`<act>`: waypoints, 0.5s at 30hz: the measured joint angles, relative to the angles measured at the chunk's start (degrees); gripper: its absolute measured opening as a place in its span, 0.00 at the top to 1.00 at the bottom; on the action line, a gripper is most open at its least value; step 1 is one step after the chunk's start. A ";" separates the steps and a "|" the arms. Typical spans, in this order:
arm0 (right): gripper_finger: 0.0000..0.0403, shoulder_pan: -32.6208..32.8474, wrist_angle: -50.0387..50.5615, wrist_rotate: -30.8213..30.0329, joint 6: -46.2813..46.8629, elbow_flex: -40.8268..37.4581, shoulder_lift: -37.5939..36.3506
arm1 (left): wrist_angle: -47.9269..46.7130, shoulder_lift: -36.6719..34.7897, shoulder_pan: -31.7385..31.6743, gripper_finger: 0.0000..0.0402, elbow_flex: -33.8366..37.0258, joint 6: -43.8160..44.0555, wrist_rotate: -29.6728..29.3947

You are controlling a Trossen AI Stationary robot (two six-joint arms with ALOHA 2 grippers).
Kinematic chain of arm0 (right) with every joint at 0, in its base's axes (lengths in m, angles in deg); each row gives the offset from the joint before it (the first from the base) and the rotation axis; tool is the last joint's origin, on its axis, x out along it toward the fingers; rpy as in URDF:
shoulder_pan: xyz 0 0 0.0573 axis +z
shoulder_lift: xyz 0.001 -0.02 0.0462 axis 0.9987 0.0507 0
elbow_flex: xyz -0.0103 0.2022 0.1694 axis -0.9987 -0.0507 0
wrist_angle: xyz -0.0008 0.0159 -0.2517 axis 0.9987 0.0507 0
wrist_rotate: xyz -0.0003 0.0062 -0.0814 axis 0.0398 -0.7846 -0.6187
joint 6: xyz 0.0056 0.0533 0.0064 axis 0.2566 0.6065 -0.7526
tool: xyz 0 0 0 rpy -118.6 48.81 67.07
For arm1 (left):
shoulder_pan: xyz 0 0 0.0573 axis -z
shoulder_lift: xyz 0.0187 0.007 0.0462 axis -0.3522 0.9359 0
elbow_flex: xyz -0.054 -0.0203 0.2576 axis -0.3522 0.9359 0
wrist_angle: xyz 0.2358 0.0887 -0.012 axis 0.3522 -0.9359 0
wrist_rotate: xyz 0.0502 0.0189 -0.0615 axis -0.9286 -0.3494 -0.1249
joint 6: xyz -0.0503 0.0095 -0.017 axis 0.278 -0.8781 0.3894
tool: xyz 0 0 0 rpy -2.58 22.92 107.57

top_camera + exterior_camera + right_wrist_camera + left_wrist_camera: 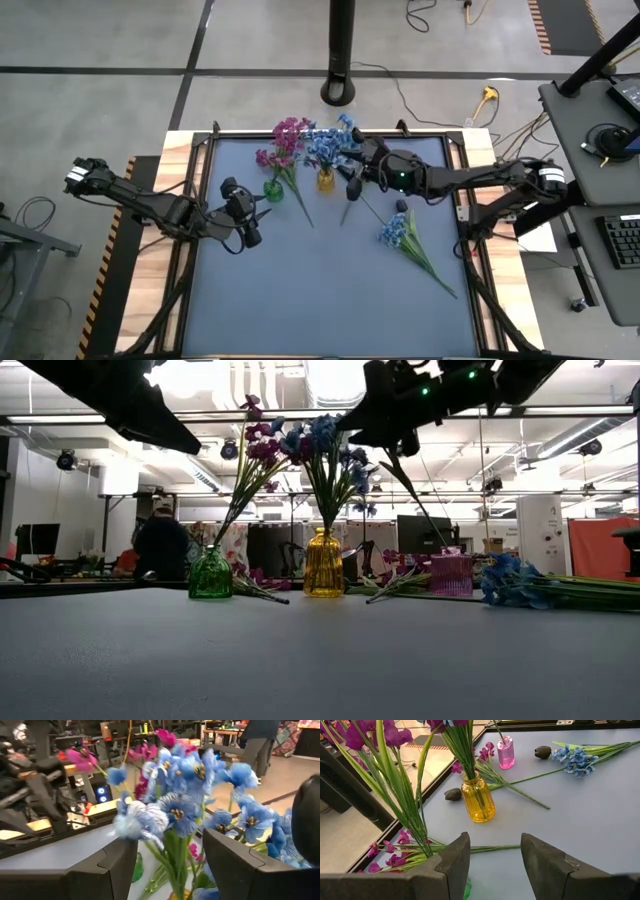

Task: Sort flowers into vase by color
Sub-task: Put the left blue flowers into the yellow flower vase, then put the bottom black flower into the purple flower vase

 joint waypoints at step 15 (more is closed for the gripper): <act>0.46 10.90 21.98 0.10 5.35 6.57 -3.81 | 0.96 0.52 0.01 0.60 0.00 2.99 0.14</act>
